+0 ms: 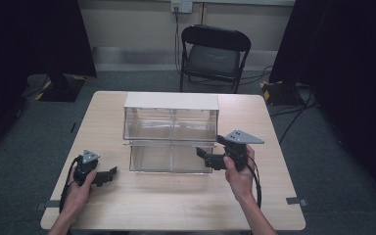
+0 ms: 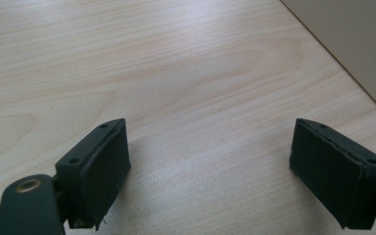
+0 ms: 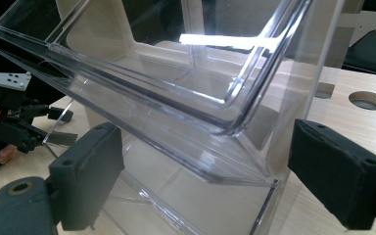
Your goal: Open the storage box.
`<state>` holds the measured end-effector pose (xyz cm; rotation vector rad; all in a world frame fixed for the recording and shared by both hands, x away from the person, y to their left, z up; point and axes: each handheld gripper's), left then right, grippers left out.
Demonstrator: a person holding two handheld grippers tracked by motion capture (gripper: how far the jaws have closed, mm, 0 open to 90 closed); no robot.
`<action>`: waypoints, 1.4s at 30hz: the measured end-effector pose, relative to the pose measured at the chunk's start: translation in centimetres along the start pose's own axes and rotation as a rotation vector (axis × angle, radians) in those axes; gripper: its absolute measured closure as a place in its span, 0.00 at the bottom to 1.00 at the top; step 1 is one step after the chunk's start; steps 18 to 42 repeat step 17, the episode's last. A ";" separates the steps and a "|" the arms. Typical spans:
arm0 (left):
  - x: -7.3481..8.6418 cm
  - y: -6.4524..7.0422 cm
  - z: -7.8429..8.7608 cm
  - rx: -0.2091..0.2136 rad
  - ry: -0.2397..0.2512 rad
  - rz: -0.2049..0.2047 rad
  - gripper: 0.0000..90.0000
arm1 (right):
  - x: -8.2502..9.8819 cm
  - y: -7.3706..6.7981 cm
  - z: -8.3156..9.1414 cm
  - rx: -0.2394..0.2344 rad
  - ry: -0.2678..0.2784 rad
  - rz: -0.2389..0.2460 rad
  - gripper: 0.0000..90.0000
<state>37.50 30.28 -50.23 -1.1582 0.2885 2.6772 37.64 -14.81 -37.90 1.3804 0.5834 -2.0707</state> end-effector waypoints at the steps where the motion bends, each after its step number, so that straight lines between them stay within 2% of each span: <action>1: 0.0 0.0 0.0 0.000 0.000 0.000 0.16 | 0.0 0.0 0.0 0.001 -0.001 0.001 0.14; 42: 0.0 0.0 0.0 0.004 0.000 -0.001 0.16 | 0.1 0.0 0.0 0.000 0.001 -0.006 0.14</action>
Point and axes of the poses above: each handheld gripper's, and its own axes: z roughly backward along the jaws, x roughly out of its underside, y roughly to its right, and after that the axes turned 7 degrees about z, right-handed
